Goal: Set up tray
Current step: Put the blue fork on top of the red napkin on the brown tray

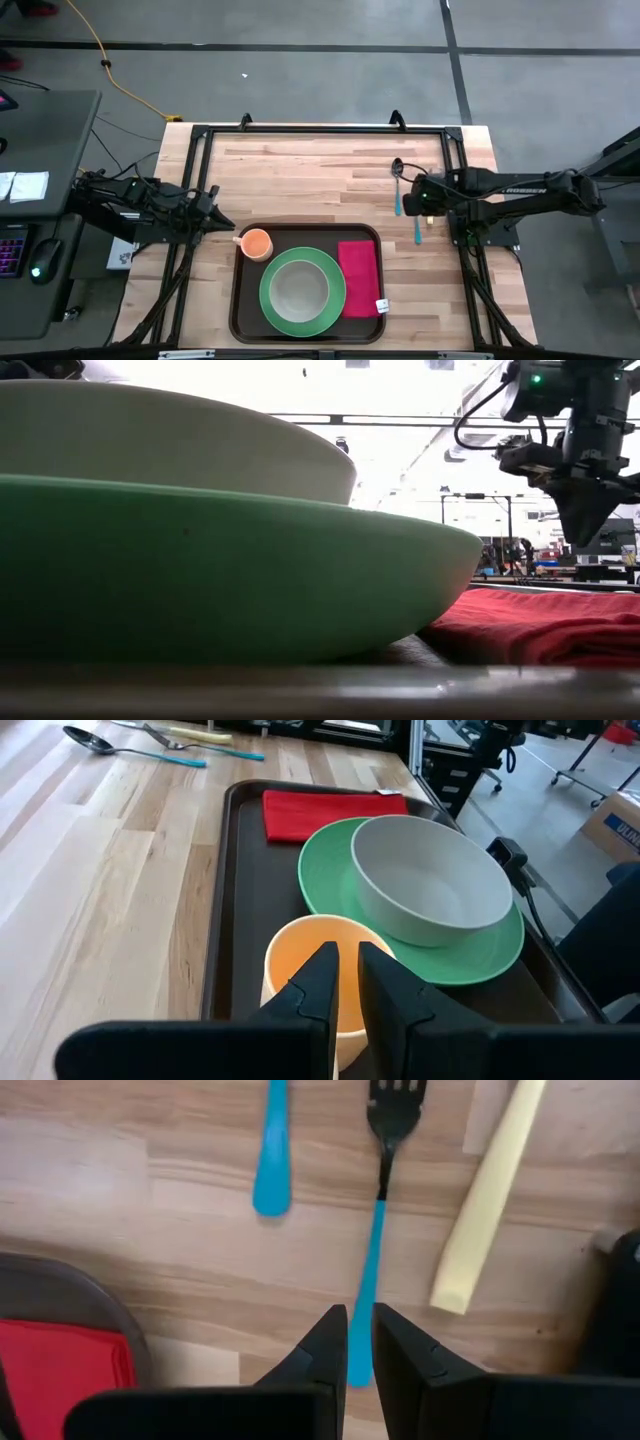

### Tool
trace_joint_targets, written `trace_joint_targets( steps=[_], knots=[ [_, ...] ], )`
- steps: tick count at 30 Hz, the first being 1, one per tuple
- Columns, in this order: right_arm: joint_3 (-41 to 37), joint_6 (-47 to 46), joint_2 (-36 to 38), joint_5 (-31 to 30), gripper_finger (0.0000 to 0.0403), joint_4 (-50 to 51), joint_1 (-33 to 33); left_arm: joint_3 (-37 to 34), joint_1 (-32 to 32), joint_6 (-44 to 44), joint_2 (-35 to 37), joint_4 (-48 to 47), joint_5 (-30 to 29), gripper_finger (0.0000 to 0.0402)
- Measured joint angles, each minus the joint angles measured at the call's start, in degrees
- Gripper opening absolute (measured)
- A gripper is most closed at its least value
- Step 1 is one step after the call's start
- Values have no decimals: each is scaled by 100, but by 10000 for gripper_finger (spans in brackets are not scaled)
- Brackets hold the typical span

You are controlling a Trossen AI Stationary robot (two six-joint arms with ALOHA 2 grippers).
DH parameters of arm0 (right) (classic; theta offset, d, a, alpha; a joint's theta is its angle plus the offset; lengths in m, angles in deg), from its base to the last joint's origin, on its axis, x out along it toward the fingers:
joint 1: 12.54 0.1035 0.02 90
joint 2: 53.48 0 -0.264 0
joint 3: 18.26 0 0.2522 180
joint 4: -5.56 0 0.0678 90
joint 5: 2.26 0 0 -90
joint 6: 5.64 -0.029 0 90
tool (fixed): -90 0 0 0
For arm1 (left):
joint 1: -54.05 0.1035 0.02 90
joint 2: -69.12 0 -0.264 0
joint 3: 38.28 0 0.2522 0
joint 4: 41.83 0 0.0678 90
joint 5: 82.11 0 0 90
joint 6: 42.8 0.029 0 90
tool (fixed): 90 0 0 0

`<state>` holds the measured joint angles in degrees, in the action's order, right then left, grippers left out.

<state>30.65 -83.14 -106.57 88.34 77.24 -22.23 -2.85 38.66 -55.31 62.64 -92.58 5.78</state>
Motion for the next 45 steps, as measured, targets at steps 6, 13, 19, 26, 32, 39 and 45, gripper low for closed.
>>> trace_joint_targets(
  steps=[6,13,19,26,32,39,45],
  knots=[
    [-194,32,-17,138,28,-397,0,0,0,17,0,0,0,74],
    [-422,42,-21,148,28,-765,0,0,-2,17,0,2,0,74],
    [-506,-51,-21,142,28,-679,0,0,0,4,0,0,-2,74],
    [-508,-55,-21,111,32,-716,0,0,0,17,1,-38,-2,74],
    [-508,-205,-21,-149,50,-828,0,0,0,20,0,-48,-4,74],
    [-505,-201,-21,-130,77,-995,0,0,0,233,0,-44,-72,74],
    [-505,-201,-21,-112,99,-1171,0,0,-2,621,0,42,-320,74]
  ],
)
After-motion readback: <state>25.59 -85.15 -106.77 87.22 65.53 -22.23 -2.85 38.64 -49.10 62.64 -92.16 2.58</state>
